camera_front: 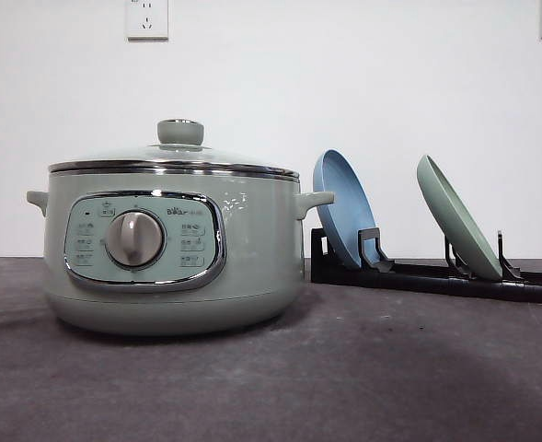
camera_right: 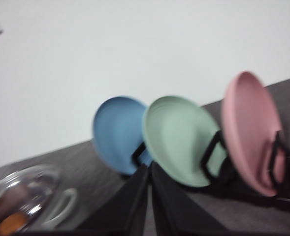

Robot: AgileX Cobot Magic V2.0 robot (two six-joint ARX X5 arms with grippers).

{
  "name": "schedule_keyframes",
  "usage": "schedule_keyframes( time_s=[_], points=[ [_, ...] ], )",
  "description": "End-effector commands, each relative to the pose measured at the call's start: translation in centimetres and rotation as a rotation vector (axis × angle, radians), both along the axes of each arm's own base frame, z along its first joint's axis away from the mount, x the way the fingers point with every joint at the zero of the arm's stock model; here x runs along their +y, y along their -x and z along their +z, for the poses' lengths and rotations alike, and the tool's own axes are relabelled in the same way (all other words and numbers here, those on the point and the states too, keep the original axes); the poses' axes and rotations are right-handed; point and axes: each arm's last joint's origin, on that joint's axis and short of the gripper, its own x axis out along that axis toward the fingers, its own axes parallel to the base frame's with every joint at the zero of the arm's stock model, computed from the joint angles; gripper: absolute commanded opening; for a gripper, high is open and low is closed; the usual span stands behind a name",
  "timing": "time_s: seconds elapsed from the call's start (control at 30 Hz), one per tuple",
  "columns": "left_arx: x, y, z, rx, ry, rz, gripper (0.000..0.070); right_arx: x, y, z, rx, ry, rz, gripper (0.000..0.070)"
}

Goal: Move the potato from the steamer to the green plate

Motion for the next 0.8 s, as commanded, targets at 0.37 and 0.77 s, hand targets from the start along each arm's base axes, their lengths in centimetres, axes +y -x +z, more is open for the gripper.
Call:
schedule_keyframes(
  time_s=[0.37,0.77],
  points=[
    [-2.5,-2.5,10.0,0.029,-0.078,-0.449,0.0002,0.9,0.4,8.5,0.096,0.121,0.319,0.0004],
    [-4.0,-2.9,13.9,0.059,-0.266,-0.709,0.0002,2.0,-1.2,9.9,0.204,0.305,0.568,0.0004]
  ],
)
